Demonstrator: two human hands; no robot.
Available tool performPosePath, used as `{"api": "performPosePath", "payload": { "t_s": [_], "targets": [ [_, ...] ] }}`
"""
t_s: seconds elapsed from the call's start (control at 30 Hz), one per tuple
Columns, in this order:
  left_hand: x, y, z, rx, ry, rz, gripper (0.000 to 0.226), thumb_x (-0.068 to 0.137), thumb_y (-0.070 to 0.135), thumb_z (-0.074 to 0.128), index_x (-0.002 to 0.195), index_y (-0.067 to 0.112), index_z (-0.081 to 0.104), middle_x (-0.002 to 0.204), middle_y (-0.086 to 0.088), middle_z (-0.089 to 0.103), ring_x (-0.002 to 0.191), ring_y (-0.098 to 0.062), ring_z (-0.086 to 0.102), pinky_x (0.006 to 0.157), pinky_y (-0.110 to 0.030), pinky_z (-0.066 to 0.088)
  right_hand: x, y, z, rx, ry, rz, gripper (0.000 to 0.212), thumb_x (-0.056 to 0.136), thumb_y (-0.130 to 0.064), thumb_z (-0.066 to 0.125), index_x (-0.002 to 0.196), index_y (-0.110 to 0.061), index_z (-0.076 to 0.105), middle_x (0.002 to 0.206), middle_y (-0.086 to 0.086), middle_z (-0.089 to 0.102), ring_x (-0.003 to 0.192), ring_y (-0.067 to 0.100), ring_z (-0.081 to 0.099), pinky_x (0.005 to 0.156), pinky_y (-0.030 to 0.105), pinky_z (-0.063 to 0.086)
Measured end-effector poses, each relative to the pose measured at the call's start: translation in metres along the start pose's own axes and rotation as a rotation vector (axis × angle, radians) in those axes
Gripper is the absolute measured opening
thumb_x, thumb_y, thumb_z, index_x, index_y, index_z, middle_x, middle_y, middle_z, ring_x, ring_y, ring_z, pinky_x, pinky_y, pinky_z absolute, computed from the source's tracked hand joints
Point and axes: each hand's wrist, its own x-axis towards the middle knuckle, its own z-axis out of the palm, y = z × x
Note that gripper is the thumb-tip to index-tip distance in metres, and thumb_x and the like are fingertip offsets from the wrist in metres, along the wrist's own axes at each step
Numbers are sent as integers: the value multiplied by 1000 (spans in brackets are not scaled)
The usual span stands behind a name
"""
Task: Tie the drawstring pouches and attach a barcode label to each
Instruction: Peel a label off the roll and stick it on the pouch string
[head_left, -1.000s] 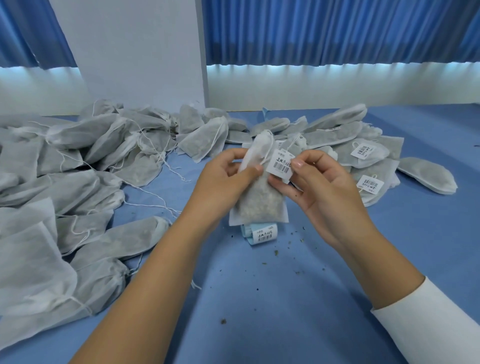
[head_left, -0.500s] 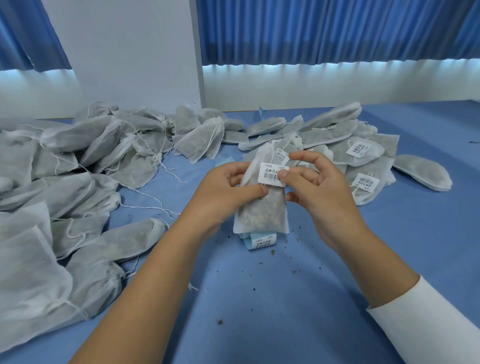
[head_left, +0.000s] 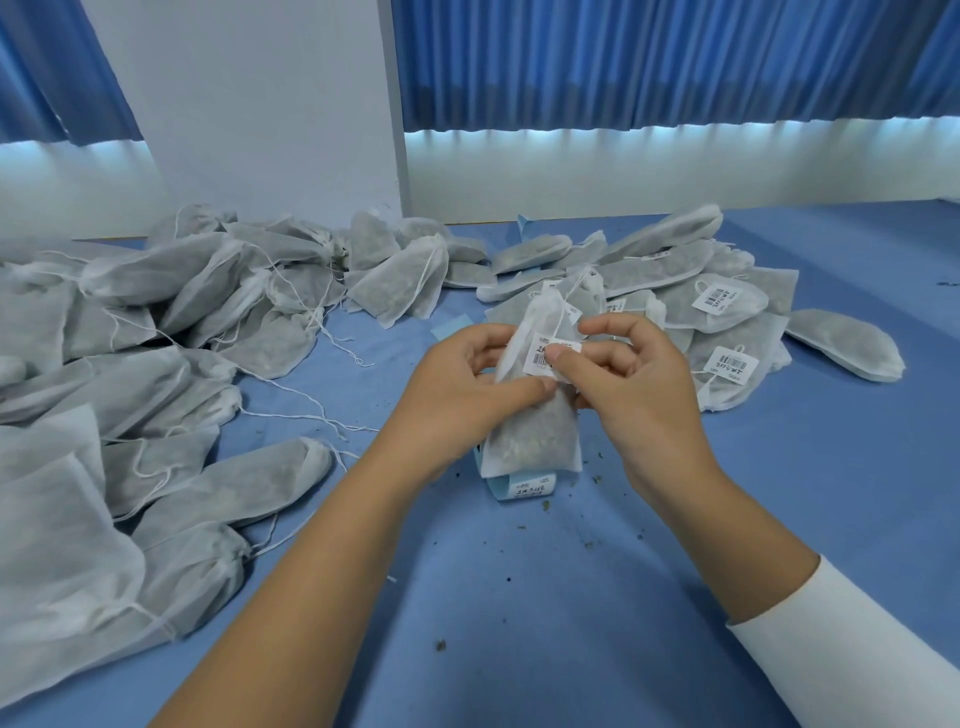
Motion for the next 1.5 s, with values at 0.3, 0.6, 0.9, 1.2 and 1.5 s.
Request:
{"api": "performPosePath", "payload": {
  "t_s": [0.3,0.6,0.9,1.2,1.5],
  "targets": [
    [-2,2,11,54,215,24,12,94,23,66,82,23,67,68,9,70,65,-6,64,66,-29,51,-3,2,1,-143,57,-85,34,74,-20,84,99,-20,61,83,-2,66,72,6,60,72,23,54],
    [-6,9,11,-141,176,-20,11,93,24,67,83,22,71,78,4,74,72,-8,68,62,-20,52,2,-5,-5,235,-189,330,26,86,-29,70,101,-8,74,98,9,75,89,20,73,70,29,59],
    [-8,13,11,-260,80,-134,10,93,22,67,87,17,73,75,5,73,62,-5,65,53,-16,48,6,-8,-8,456,-348,494,45,87,-24,62,124,0,63,122,18,65,107,29,66,99,46,49],
    [-4,12,7,-287,161,-140,9,93,21,67,87,18,73,81,2,75,73,-9,70,61,-21,53,3,-5,-8,268,-256,309,10,87,-14,67,90,-12,76,96,11,75,87,20,73,67,27,58],
    [-2,7,4,-227,188,-89,8,88,11,73,95,14,71,82,0,75,74,-11,72,65,-24,57,1,-7,-7,219,-260,261,20,90,-13,64,108,-8,72,104,10,74,97,21,72,73,27,58]
  ]
}}
